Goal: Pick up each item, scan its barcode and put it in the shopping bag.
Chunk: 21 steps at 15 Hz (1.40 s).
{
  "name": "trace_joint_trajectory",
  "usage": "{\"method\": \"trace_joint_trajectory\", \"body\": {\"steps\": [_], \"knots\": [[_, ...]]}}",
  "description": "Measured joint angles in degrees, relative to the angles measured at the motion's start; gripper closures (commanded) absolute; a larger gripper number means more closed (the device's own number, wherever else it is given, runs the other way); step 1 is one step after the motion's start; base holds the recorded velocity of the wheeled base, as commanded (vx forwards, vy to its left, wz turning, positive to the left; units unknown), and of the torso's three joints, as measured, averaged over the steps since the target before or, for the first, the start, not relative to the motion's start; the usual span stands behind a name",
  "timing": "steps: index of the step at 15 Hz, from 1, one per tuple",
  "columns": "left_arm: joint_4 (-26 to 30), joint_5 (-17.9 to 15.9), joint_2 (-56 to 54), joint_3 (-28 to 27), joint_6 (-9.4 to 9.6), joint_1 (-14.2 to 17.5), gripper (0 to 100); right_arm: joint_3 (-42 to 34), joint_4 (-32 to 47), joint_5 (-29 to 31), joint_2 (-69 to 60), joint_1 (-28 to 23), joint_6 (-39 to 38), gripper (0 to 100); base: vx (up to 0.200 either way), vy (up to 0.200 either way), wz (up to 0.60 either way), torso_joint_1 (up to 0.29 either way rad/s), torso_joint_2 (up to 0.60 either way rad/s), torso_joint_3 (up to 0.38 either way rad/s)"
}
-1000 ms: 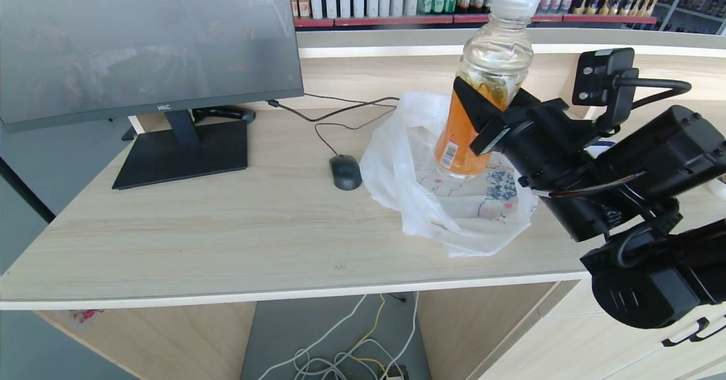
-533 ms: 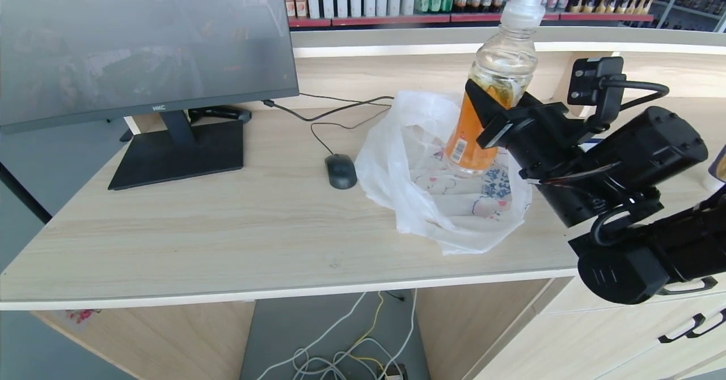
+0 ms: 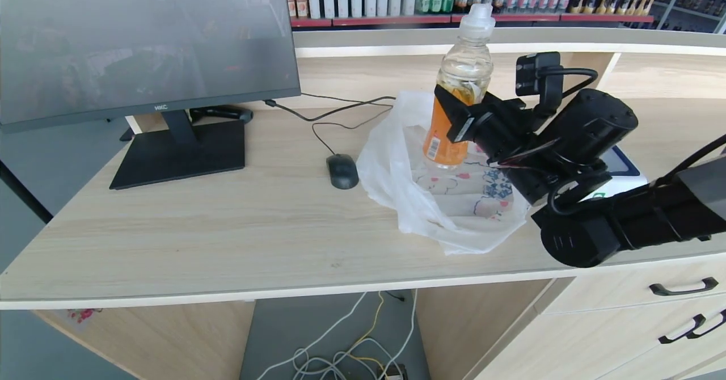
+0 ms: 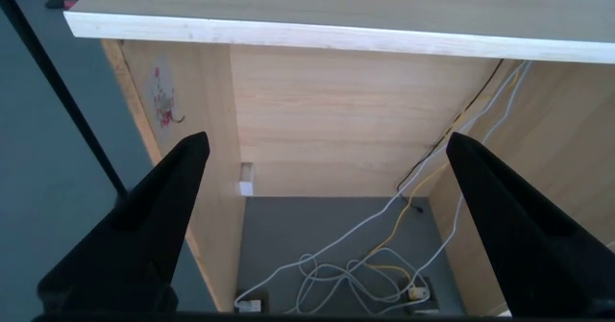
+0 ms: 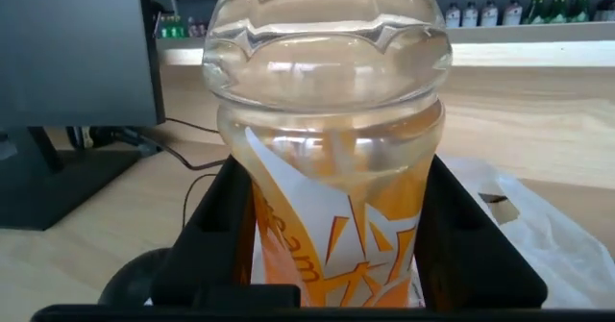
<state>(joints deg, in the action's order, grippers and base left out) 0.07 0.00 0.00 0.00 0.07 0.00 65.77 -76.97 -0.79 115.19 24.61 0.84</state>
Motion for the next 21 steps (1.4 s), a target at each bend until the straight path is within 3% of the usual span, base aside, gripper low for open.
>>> {"method": "trace_joint_trajectory", "body": {"steps": [5,21], "knots": [[0.0,0.0,0.0,0.0,0.00,0.0,0,6.5,0.8,0.1,5.0,0.1,0.3,100,0.000,0.000,0.00,0.000,0.00,0.000],[0.0,0.0,0.0,0.0,-0.02,0.0,0,6.8,-0.1,0.2,10.3,-0.1,0.3,100,0.000,0.000,0.00,0.000,0.00,0.000]]}}
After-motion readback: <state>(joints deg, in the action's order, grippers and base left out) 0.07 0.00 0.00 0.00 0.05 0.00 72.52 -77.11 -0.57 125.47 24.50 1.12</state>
